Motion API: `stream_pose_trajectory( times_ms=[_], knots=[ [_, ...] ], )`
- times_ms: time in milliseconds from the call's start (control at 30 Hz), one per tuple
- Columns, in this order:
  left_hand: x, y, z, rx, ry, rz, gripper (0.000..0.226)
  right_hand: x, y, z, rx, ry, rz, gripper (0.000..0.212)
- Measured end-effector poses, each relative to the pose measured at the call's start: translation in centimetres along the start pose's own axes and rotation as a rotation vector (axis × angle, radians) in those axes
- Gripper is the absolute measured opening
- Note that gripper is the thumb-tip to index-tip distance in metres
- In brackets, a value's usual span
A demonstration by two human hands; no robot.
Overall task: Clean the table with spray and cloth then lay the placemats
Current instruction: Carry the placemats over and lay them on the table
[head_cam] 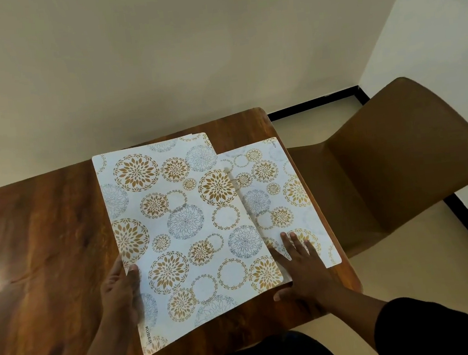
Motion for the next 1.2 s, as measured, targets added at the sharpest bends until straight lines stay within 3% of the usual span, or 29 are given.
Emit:
stream_pose_trajectory(
  times_ms=[300,767,1033,1133,1200],
  knots=[
    [0.3,-0.2,-0.5,0.004,0.022,0.0,0.039,-0.2,0.2,-0.1,-0.086,0.056,0.027,0.123],
    [-0.3,-0.6,-0.6,-0.012,0.0,0.008,0.039,-0.4,0.4,0.1,-0.08,0.099,0.008,0.123],
    [-0.6,-0.8,-0.2,-0.019,-0.01,0.003,0.035,-0.5,0.1,0.2,0.031,0.041,-0.04,0.124],
    [-0.7,-0.8,-0.2,-0.008,-0.005,-0.021,0.04,-0.6,-0.4,0.4,0.057,0.056,-0.07,0.112],
    [-0.8,-0.8,-0.3,-0.015,0.002,-0.033,0.045,-1.0,-1.9,0.8,0.121,0.098,-0.051,0.088]
  ],
)
Point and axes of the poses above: each hand's wrist, its own z-axis towards the middle knuckle, its own y-axis out of the palm, x = y × z, the point moved 2 cm from there along z, towards the middle knuckle, and after that the axes turned 7 degrees about -z, right-handed, at the moved point
